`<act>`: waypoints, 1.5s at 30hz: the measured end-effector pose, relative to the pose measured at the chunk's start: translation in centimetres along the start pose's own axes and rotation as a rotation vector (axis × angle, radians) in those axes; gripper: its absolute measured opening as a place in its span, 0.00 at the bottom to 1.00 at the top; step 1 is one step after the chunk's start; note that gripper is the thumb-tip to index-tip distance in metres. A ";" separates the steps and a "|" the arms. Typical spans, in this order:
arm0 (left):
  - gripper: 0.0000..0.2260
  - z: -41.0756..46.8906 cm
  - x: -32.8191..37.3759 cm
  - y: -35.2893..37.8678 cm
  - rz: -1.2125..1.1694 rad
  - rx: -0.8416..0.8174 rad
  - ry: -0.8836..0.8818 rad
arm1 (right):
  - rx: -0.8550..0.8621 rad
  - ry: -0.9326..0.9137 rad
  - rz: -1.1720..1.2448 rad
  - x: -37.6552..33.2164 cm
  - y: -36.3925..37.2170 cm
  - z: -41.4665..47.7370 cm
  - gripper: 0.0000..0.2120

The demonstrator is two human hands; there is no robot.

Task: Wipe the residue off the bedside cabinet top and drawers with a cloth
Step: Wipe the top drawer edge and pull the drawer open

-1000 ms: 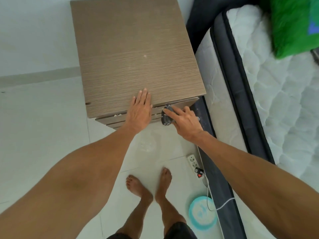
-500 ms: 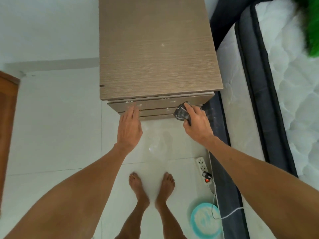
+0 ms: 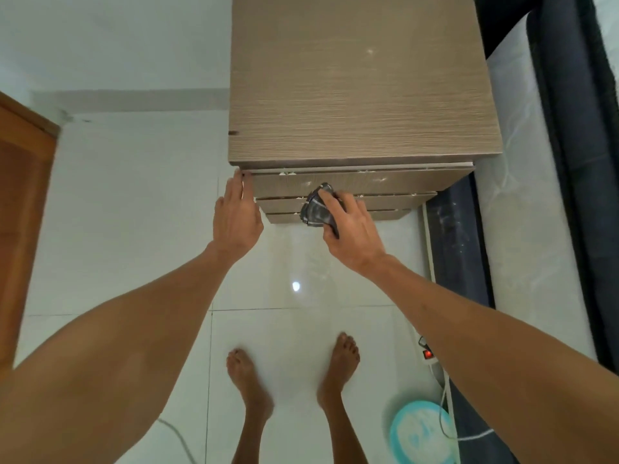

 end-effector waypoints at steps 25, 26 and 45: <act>0.28 -1.1 -1.1 -1.3 0.015 -0.006 0.123 | 0.053 -0.043 -0.301 -8.3 3.0 6.8 0.34; 0.28 -1.1 -1.0 -1.2 0.025 0.004 0.124 | 0.049 -0.036 -0.312 -8.2 3.0 6.8 0.34; 0.37 -0.4 13.8 5.0 0.115 -0.088 0.214 | -0.015 0.139 -0.424 7.7 -2.5 1.5 0.40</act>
Point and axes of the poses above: each hand's wrist, its own z-axis towards the middle knuckle, its own y-axis out of the palm, x = y × z, the point moved 4 cm from there along z, towards the middle knuckle, and after that the axes turned 9 degrees about -z, right-handed, at the moved point
